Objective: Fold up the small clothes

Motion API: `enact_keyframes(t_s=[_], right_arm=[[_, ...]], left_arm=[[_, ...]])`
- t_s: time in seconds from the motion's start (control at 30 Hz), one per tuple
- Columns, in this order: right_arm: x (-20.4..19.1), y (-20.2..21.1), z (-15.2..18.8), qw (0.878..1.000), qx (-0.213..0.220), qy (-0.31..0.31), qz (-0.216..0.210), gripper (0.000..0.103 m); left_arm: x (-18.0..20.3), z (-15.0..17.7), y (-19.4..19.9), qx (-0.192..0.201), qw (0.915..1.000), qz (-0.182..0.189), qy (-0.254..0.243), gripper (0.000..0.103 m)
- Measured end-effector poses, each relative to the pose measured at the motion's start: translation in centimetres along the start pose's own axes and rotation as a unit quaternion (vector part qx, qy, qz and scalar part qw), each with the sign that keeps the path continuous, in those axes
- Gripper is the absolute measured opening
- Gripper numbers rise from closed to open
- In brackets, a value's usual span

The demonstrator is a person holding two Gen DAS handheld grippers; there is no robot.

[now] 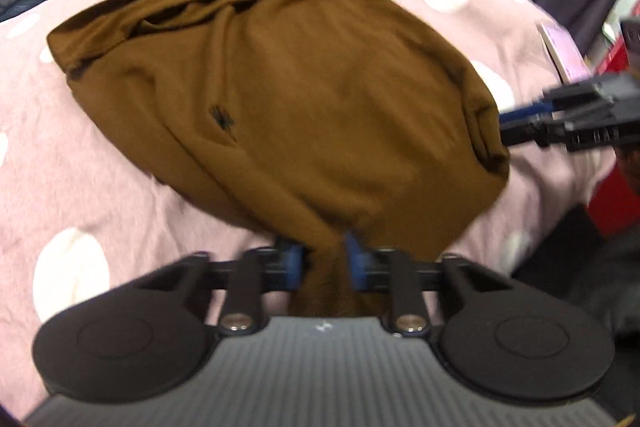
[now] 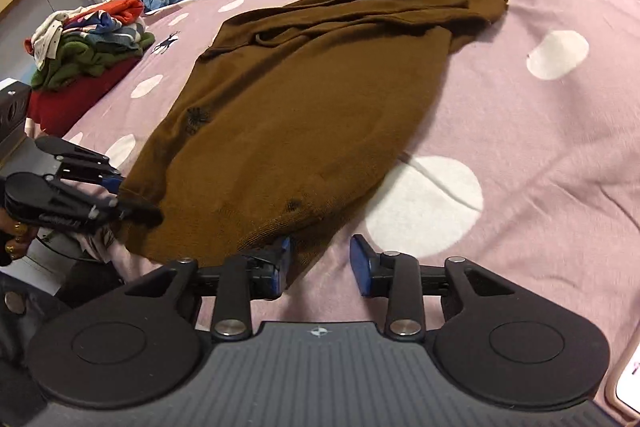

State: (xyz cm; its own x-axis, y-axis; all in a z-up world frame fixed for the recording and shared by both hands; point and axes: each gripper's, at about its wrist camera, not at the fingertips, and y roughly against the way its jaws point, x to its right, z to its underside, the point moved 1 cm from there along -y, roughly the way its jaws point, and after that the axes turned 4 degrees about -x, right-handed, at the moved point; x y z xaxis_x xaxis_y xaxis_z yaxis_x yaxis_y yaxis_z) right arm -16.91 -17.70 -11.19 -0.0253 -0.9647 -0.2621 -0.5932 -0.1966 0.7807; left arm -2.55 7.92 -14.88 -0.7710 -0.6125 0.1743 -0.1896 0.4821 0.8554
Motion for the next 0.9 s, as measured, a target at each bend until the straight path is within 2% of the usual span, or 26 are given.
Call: enact_keyframes(t_s=[0.03,0.07,0.13,0.2,0.27,0.33,0.4,0.43,0.47,0.53,0.6,0.63,0.67,0.7,0.73,0.77,0.9], right_arm=[[0.2,0.2,-0.1,1.000,-0.001,-0.004,-0.004,0.003],[0.5,0.5,-0.3,1.000,-0.003,-0.011,-0.005,0.000],[1.2,2.2,-0.9,0.999,0.010,-0.031,0.008,0.000],[1.7,5.4,-1.7,0.998,0.036,-0.043,0.013,0.000],[1.4,8.6,-2.6,0.997,0.052,-0.030,0.044,0.000],[0.9,10.3,-3.0,0.997,0.032,-0.013,0.074,0.000],[0.4,10.2,-2.5,0.996,-0.012,0.017,0.090,0.001],[0.2,9.4,-2.0,0.994,-0.037,0.029,0.101,0.006],[0.3,8.8,-1.5,0.992,-0.041,0.031,0.112,0.030],[0.6,7.2,-0.3,0.991,-0.053,0.019,0.119,0.034],[0.7,6.4,0.1,0.995,-0.037,-0.012,0.094,0.036],[0.8,6.2,0.2,0.996,-0.027,-0.028,0.074,0.039],[0.8,5.9,0.2,0.997,-0.023,-0.043,0.055,0.050],[0.8,5.6,0.2,0.998,-0.016,-0.056,0.039,0.064],[0.9,5.2,0.0,0.997,-0.010,-0.069,0.025,0.068],[0.7,4.5,-0.1,0.997,-0.008,-0.078,0.008,0.072],[0.0,0.8,0.2,0.990,-0.025,-0.129,-0.049,0.072]], left_arm=[[-0.3,-0.3,0.2,0.001,1.0000,0.001,0.007,0.008],[-0.6,-0.5,0.8,0.006,0.9999,0.005,0.010,0.008],[-0.7,-1.1,3.0,0.026,0.9996,-0.006,-0.001,0.008],[-0.4,-1.8,5.7,0.048,0.9983,-0.025,-0.019,0.008],[-0.2,-2.3,8.1,0.050,0.9978,-0.032,-0.029,0.009],[-0.4,-2.0,9.0,0.017,0.9986,-0.039,-0.032,0.009],[-0.3,-0.9,8.0,-0.055,0.9971,-0.031,-0.044,0.015],[-0.1,-0.1,7.3,-0.076,0.9951,-0.037,-0.053,0.019],[0.1,0.7,6.4,-0.092,0.9929,-0.041,-0.063,0.024],[0.6,2.4,4.8,-0.126,0.9881,-0.043,-0.076,0.030],[0.4,3.0,4.6,-0.129,0.9885,-0.047,-0.062,0.031],[0.1,2.9,5.0,-0.117,0.9913,-0.038,-0.048,0.037],[-0.4,2.8,5.6,-0.101,0.9940,-0.025,-0.033,0.053],[-1.1,2.7,5.9,-0.085,0.9960,-0.017,-0.020,0.061],[-1.5,2.5,6.2,-0.073,0.9971,-0.018,-0.012,0.066],[-2.0,2.5,6.5,-0.069,0.9973,-0.024,-0.010,0.066],[-2.4,2.0,5.8,-0.070,0.9972,-0.024,-0.010,0.065]])
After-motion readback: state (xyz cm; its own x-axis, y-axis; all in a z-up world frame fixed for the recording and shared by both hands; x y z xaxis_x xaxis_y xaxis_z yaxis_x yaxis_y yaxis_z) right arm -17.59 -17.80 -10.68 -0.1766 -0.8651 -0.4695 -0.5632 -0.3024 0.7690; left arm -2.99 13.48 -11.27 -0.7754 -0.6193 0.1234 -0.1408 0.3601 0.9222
